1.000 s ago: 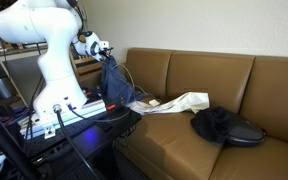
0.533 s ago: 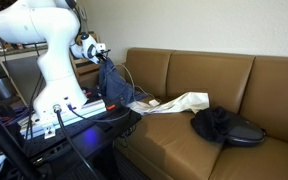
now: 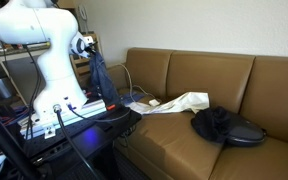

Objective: Place the blue jeans on the left armrest of the sofa

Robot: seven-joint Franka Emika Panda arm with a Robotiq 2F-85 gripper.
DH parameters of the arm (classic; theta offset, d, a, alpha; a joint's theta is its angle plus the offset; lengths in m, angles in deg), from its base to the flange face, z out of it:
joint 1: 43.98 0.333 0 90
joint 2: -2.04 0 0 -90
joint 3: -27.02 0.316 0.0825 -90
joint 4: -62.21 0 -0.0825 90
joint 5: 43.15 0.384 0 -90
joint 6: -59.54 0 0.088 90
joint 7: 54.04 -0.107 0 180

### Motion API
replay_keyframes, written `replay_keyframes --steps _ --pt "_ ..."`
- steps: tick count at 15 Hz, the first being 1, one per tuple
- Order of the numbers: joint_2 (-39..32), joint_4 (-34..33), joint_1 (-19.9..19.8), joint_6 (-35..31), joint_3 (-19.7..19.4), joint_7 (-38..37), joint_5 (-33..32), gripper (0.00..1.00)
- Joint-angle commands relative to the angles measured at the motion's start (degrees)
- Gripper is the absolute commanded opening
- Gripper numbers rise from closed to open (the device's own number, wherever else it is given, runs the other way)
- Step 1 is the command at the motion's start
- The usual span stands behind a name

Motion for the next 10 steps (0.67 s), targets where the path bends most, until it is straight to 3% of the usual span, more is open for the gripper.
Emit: replay_keyframes --steps 1,4,5,6,7,8,9,10 --pt "0.0 -0.09 1.13 0.24 -1.14 -0.05 0.02 0.07" --pt "0.02 -1.7 2.55 0.29 -2.91 -0.05 0.01 0.07" --pt "0.02 -1.98 2.55 0.31 -3.01 -0.05 0.01 0.02" --pt "2.51 -0.37 -2.05 0.82 1.1 1.38 -3.54 0.02" --pt "-3.01 -12.68 -3.43 8.66 -1.45 0.54 -5.4 0.02" --pt "-3.97 -13.43 -4.18 6.36 -1.06 0.2 -6.85 0.02" --pt "1.84 -1.88 -2.57 -3.38 0.77 1.67 -6.2 0.02" --pt "0.44 -2.35 0.51 -4.79 -1.68 -0.49 -4.09 0.02"
